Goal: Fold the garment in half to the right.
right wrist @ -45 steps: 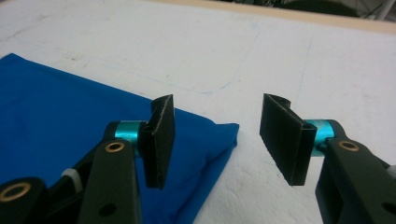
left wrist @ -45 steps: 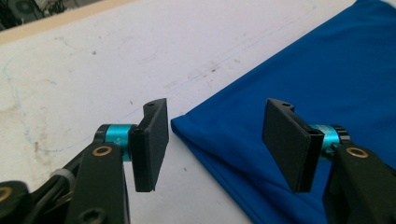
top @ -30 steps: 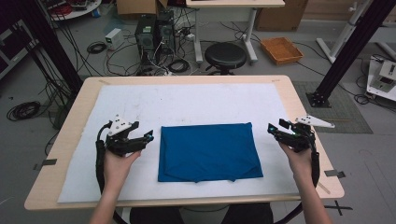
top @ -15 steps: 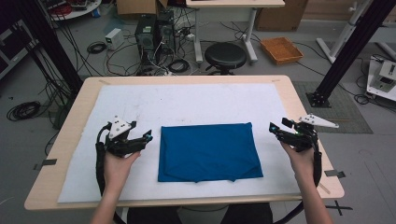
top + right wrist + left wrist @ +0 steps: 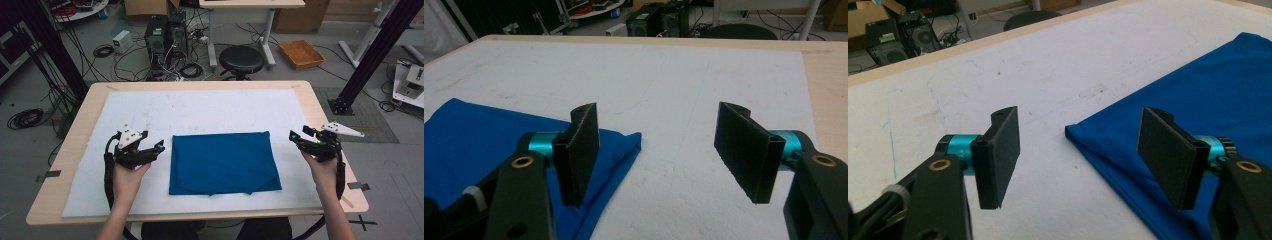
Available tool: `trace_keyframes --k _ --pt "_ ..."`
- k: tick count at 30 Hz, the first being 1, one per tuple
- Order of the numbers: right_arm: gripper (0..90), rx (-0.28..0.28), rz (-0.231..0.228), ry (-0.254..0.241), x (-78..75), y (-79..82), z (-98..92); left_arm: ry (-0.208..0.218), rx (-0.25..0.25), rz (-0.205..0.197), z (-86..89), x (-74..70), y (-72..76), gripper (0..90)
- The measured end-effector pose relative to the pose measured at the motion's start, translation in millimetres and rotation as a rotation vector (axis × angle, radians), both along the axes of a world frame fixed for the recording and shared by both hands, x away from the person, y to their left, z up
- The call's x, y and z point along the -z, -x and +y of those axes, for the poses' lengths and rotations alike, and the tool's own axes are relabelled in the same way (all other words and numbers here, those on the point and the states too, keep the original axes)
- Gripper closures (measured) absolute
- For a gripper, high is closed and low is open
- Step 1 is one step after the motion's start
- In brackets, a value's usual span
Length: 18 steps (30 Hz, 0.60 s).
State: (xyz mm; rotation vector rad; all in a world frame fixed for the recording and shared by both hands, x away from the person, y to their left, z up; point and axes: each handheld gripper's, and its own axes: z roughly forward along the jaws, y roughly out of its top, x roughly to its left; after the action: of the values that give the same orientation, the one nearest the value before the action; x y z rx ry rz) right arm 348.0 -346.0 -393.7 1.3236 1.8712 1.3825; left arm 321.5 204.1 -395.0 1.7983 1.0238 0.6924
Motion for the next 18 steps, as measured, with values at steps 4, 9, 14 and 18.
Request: trace_keyframes --k 4,9,14,18 --pt "34.6 0.000 0.004 0.002 1.0 0.2 -0.6 -0.003 -0.005 0.011 -3.5 0.1 0.6 34.0" --pt "34.9 0.000 0.002 0.002 0.9 2.2 -3.2 0.009 0.011 0.020 -7.5 0.6 4.4 34.7" --pt "34.9 0.004 0.002 -0.004 1.2 3.9 -5.8 0.044 0.013 -0.013 -7.3 2.6 9.8 34.9" --pt "35.9 -0.001 0.003 -0.005 1.5 3.3 -4.9 0.086 0.010 0.057 -6.7 3.9 13.9 38.8"
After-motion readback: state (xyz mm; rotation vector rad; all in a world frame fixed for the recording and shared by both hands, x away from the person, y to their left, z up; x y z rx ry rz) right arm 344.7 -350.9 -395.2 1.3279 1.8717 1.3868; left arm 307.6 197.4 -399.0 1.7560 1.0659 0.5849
